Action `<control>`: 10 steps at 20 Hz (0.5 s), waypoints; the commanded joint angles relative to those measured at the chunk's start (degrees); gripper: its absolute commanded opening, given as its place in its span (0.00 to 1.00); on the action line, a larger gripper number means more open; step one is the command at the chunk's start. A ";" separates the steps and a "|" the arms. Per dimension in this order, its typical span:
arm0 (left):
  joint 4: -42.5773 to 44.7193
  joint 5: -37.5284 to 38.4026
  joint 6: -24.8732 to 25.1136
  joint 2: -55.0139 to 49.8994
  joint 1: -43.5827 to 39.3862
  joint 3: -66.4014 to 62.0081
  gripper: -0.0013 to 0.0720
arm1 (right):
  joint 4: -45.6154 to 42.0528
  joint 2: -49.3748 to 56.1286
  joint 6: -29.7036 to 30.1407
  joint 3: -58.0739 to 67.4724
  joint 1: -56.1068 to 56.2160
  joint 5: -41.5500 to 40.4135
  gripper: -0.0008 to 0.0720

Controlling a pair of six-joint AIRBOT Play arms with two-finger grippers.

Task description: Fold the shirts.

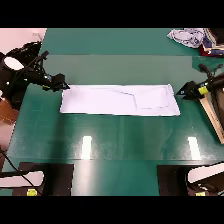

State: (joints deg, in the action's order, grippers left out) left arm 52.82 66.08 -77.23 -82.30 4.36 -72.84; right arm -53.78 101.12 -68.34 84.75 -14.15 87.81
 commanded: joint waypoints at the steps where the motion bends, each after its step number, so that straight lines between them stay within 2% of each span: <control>1: -0.42 -1.38 0.04 0.04 -4.17 -0.07 0.06 | 7.87 2.12 5.07 -6.34 -2.27 -1.03 0.88; 6: -0.55 -5.29 -0.63 0.04 -10.78 -0.07 0.05 | 13.27 5.57 8.92 -7.54 0.55 -1.14 0.88; 10: -0.55 -7.04 -1.16 -0.04 -13.81 -0.07 0.05 | 13.25 5.57 9.29 -4.66 3.98 -2.45 0.85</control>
State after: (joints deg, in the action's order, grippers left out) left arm 52.29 60.84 -77.93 -82.30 -7.05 -72.84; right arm -41.63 106.26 -60.18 78.87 -12.12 86.54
